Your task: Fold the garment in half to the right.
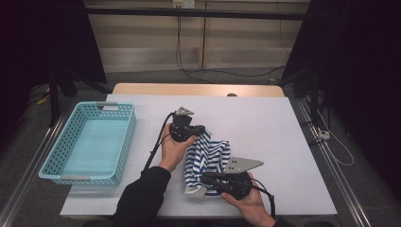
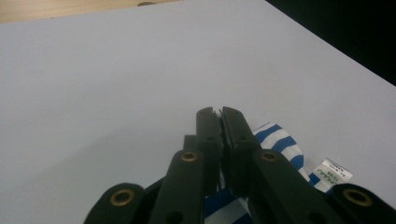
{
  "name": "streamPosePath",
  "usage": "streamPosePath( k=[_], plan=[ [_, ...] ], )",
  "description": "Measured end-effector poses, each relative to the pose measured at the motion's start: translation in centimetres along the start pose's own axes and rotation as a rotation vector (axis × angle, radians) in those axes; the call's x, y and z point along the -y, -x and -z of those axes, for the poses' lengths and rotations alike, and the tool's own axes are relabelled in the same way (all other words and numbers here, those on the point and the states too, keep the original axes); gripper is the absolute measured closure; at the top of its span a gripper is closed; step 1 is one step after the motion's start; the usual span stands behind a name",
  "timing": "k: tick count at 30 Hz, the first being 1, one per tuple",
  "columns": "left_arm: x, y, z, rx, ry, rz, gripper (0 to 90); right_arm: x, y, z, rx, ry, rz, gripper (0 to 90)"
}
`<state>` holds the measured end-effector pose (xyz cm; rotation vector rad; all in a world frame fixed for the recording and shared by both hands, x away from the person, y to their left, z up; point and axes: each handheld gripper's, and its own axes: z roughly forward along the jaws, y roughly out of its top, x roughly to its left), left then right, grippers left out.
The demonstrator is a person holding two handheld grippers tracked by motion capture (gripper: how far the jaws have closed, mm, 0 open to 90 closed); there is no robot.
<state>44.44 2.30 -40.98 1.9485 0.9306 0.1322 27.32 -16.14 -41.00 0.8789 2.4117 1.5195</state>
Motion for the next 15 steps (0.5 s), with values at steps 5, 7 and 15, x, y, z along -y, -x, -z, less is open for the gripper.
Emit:
streamPosePath(
  k=[5,7,15],
  plan=[
    [0.1,0.3,-0.8,0.007,-0.016,-0.002,86.4,0.7,0.4,0.4,0.018,-0.02,-0.01,83.9],
    [0.1,0.6,-1.2,0.01,-0.013,-0.002,86.4,0.9,0.4,0.5,0.02,-0.025,-0.005,83.8],
    [0.2,1.0,-2.2,0.017,-0.024,0.005,86.4,1.8,0.8,1.2,0.034,-0.049,-0.019,83.6]
  ],
)
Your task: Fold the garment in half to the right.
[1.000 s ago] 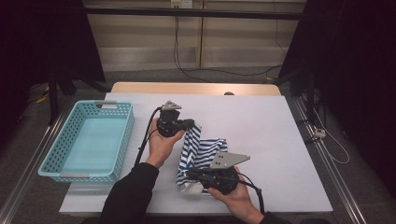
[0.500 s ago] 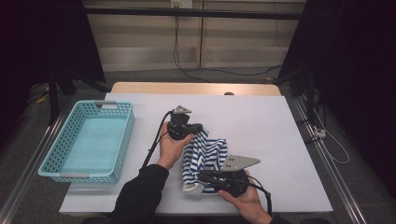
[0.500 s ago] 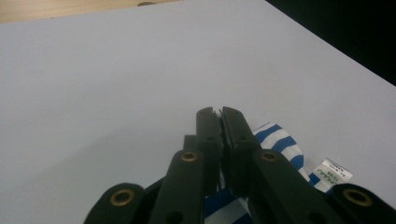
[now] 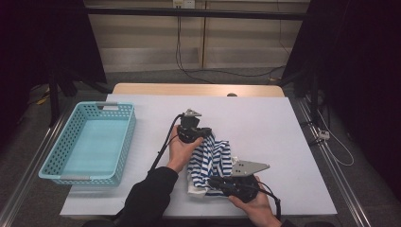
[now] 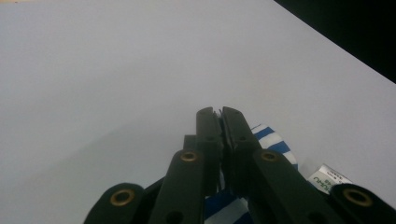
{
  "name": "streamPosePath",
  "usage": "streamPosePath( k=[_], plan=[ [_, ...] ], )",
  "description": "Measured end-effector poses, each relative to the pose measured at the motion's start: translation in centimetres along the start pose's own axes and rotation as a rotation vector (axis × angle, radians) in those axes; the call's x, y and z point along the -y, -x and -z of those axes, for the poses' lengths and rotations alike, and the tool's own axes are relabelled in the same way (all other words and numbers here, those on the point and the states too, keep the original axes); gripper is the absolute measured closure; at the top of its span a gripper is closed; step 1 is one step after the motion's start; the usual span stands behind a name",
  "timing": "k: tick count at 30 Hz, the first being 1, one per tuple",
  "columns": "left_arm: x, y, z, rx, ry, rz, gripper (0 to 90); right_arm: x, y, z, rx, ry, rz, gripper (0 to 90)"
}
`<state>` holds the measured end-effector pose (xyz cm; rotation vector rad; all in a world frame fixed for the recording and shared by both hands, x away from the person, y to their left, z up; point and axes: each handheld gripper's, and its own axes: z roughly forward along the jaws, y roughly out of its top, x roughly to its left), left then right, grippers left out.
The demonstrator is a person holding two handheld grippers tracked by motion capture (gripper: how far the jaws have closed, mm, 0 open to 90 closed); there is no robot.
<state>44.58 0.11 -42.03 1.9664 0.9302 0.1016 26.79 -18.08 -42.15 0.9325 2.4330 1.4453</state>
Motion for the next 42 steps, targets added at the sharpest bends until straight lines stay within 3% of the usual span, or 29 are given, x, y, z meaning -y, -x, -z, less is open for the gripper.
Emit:
streamPosePath(
  k=[4,6,9,13,15,21,25,34,39,42],
  plan=[
    [0.1,0.2,-0.5,0.012,-0.007,-0.006,86.4,0.4,0.2,0.2,0.001,-0.013,-0.006,83.6],
    [0.3,0.4,-0.9,0.014,-0.005,0.018,86.4,0.6,0.4,0.3,0.0,-0.02,-0.009,83.6],
    [0.4,0.2,-1.2,0.017,-0.023,0.013,86.4,0.9,0.5,0.4,0.007,-0.028,-0.023,83.6],
    [0.6,0.3,-1.5,0.022,-0.022,0.043,86.3,1.2,0.6,0.6,0.019,-0.034,-0.028,83.6],
    [0.6,0.3,-1.6,0.024,-0.025,0.021,86.3,1.4,0.8,0.6,0.019,-0.039,-0.029,83.6],
    [0.6,0.6,-2.0,0.031,-0.033,0.012,86.1,1.8,0.8,0.7,0.018,-0.064,-0.031,83.2],
    [0.7,0.7,-2.3,0.041,-0.049,0.037,85.7,2.1,1.0,0.7,0.017,-0.081,-0.041,82.8],
    [0.3,1.6,-2.7,0.048,-0.065,0.008,85.6,2.5,1.3,1.2,0.025,-0.095,-0.054,82.2],
    [0.2,2.0,-3.2,0.042,-0.081,-0.027,85.7,2.8,1.5,1.5,0.038,-0.118,-0.055,82.9],
    [0.3,2.3,-3.6,0.031,-0.084,-0.025,85.6,3.0,1.6,1.5,0.043,-0.139,-0.049,83.7]
  ],
)
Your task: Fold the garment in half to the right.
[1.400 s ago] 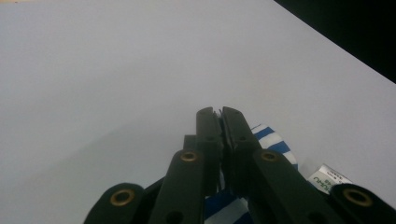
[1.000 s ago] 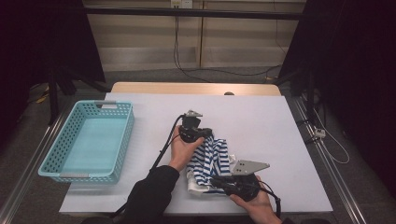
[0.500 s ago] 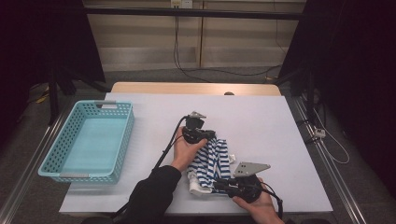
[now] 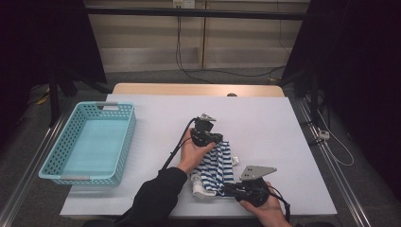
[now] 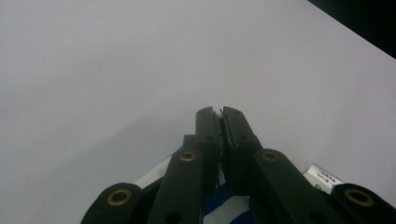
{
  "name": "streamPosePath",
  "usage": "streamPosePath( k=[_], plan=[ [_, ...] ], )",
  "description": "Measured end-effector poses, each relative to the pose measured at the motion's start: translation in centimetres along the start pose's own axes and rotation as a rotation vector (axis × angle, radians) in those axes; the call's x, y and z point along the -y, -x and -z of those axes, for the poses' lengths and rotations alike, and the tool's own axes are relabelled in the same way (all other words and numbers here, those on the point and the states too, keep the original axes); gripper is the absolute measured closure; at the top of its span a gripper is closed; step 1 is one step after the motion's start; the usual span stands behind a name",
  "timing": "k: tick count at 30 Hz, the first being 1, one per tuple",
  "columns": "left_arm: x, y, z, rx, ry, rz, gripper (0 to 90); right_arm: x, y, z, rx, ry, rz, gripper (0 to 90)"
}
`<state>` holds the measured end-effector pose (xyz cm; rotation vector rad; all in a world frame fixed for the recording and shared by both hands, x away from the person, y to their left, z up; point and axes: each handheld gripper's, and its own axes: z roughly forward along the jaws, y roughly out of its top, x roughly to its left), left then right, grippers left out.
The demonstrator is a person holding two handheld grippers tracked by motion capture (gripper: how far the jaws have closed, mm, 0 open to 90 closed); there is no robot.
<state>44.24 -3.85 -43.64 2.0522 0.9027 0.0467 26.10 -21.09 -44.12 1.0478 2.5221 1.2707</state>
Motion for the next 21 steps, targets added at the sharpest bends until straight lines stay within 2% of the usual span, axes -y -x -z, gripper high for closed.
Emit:
streamPosePath(
  k=[2,3,5,10,12,14,16,17,19,21],
  plan=[
    [0.0,0.0,-0.2,0.017,0.0,0.01,85.6,0.0,0.0,0.0,0.005,-0.01,0.007,83.8],
    [0.0,-0.1,-0.2,0.015,-0.011,-0.003,85.6,0.0,0.0,0.1,0.001,-0.011,0.008,83.8],
    [0.0,0.0,-0.4,0.016,-0.008,0.006,85.6,0.0,0.1,0.2,0.0,-0.023,0.007,83.9],
    [0.1,0.2,-0.6,0.024,-0.024,-0.007,85.6,0.5,0.2,0.2,-0.001,-0.06,-0.002,84.0],
    [0.2,0.2,-0.7,0.043,-0.017,0.007,85.6,0.7,0.3,0.1,0.0,-0.071,-0.002,84.0],
    [0.1,0.2,-0.5,0.026,-0.026,-0.017,85.6,0.9,0.3,0.1,0.007,-0.084,-0.002,84.0],
    [0.1,0.2,-0.4,0.027,-0.012,-0.003,85.4,1.0,0.4,0.2,0.014,-0.091,-0.008,84.0],
    [0.1,0.2,-0.4,0.034,0.0,0.008,85.3,1.0,0.5,0.3,0.008,-0.086,-0.014,84.0],
    [0.1,0.3,-0.2,0.034,-0.006,0.013,84.9,1.0,0.6,0.5,0.006,-0.069,-0.008,83.2],
    [0.0,0.1,-0.2,0.03,0.005,-0.004,84.6,0.8,0.6,0.9,-0.004,-0.039,-0.009,76.2]
  ],
)
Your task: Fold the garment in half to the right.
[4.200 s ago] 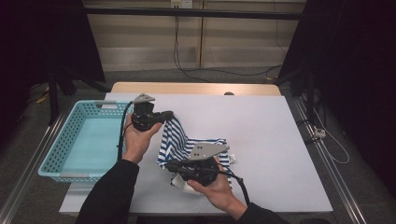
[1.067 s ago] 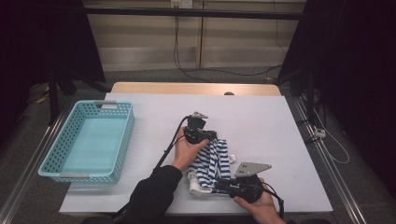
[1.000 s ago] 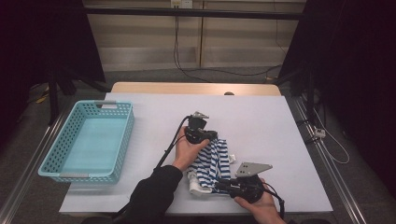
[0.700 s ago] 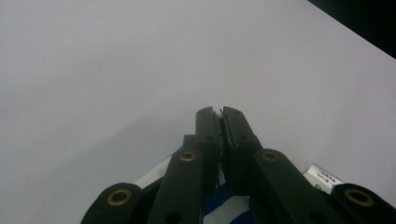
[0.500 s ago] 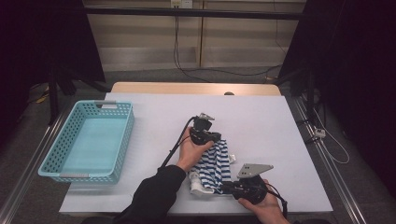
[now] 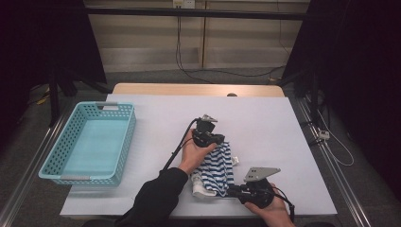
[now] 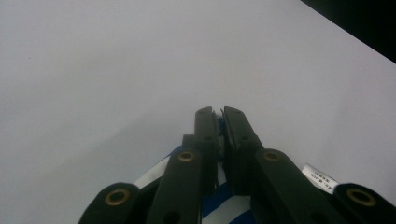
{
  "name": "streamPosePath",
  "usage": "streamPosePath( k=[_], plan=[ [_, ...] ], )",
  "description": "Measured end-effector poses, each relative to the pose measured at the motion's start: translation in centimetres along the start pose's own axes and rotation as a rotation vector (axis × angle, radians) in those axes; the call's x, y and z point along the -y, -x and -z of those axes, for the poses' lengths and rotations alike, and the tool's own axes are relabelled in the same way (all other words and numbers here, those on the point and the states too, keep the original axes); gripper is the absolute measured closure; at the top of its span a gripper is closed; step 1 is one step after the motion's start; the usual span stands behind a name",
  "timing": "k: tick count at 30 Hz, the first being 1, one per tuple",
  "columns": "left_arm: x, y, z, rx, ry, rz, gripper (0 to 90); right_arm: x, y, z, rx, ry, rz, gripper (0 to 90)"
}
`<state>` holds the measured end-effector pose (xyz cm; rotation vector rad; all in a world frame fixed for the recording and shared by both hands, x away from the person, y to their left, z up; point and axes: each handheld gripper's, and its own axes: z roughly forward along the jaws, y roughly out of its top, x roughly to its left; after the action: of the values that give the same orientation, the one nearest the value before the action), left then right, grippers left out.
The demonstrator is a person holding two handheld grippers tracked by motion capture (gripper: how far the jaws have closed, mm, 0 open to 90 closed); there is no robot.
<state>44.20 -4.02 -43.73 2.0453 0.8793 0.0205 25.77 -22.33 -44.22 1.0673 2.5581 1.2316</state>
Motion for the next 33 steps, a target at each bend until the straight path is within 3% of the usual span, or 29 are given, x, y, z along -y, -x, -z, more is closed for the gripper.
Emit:
streamPosePath(
  k=[2,6,7,10,14,21,24,30,31,33],
  plan=[
    [0.0,0.0,0.1,0.007,0.01,-0.011,82.2,-0.1,0.0,0.3,0.006,0.017,0.0,66.6],
    [-0.1,0.2,0.3,0.019,0.026,-0.011,74.8,-0.4,-0.1,1.1,0.016,0.06,-0.002,56.3],
    [-0.2,0.1,0.5,0.018,0.02,-0.039,73.4,-0.4,-0.1,1.2,0.018,0.069,-0.002,55.4],
    [-0.1,0.1,0.9,0.03,0.046,-0.009,63.9,-0.7,0.0,2.0,0.036,0.103,-0.002,51.0],
    [0.1,-0.6,1.7,0.009,0.066,0.013,48.1,-0.9,0.4,2.7,0.053,0.128,-0.019,48.6],
    [0.6,-1.7,3.3,-0.005,0.113,0.011,25.9,-2.5,1.7,2.4,0.095,0.158,-0.021,50.9],
    [0.9,-2.3,4.3,-0.015,0.117,0.002,20.2,-3.5,2.6,2.3,0.113,0.176,-0.022,52.4],
    [1.4,-3.2,6.0,-0.082,0.11,-0.045,9.6,-5.6,4.3,1.0,0.134,0.167,0.001,55.4],
    [1.4,-3.3,6.2,-0.083,0.12,-0.04,5.3,-5.9,4.6,0.7,0.135,0.166,0.004,55.5],
    [1.6,-3.5,6.8,-0.085,0.118,-0.069,4.1,-6.6,5.1,0.4,0.138,0.166,0.003,55.8]
  ],
)
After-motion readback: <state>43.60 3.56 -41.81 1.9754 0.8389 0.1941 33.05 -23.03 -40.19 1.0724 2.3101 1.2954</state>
